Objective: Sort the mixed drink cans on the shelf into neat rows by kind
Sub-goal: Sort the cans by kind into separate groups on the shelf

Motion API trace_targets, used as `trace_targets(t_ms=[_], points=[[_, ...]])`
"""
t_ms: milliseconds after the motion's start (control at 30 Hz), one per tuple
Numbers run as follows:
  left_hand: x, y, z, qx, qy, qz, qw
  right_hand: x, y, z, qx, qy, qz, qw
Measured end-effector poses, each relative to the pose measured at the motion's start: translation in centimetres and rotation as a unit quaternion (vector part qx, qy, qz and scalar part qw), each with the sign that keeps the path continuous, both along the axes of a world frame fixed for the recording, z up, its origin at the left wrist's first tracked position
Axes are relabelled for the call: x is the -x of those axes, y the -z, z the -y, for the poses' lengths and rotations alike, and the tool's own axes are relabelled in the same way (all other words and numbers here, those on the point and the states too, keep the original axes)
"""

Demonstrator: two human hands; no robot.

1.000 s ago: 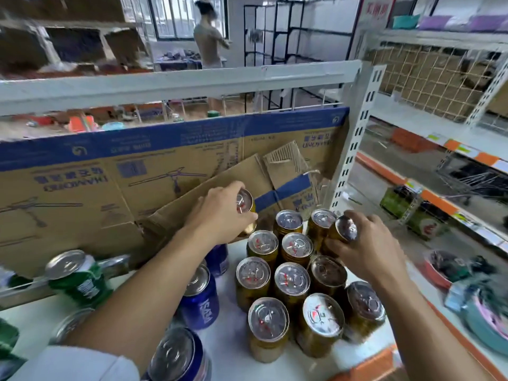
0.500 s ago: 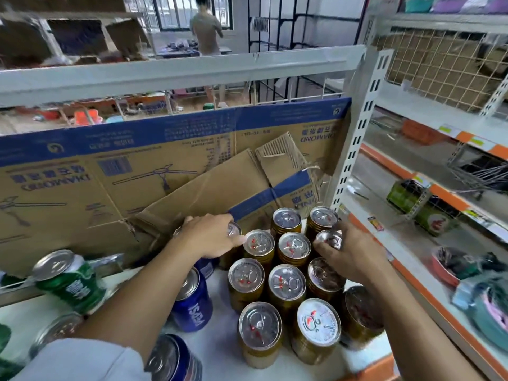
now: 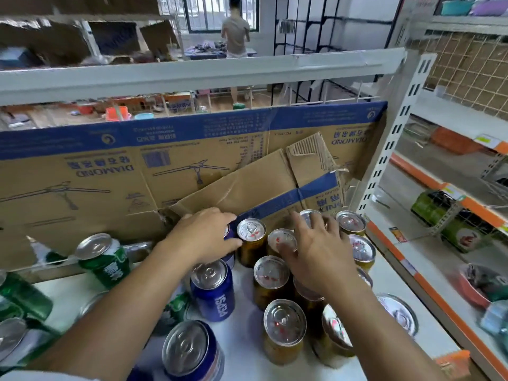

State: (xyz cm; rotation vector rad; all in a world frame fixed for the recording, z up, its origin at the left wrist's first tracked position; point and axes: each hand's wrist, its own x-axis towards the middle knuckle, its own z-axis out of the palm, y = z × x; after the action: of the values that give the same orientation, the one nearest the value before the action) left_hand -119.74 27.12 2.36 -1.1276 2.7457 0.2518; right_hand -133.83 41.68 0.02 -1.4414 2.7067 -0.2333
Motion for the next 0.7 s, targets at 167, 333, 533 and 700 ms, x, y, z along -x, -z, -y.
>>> trace_targets(t_ms=[167,333,533,700], points=[[-4.5,-1.2,-1.5,0.094,-0.035,-0.037,0.994,-3.7,-1.1,3.2,-0.006,-0.090,0.012,0.996],[-11.4,-1.3,-2.8,0.120,-0.146,-0.080,0.979,-9.0,-2.6,6.2,0.012,-0.181,0.009,0.983],[-24.1,-0.9,-4.2,0.138,-0.308,-0.092,0.937,-20.6,-4.4,10.3,0.014,-0.343,0.038,0.938],[-34.2,-0.1,-5.0,0.143,-0.410,-0.102,0.895,-30.2,-5.0,13.8,-0.007,-0.437,0.054,0.898]])
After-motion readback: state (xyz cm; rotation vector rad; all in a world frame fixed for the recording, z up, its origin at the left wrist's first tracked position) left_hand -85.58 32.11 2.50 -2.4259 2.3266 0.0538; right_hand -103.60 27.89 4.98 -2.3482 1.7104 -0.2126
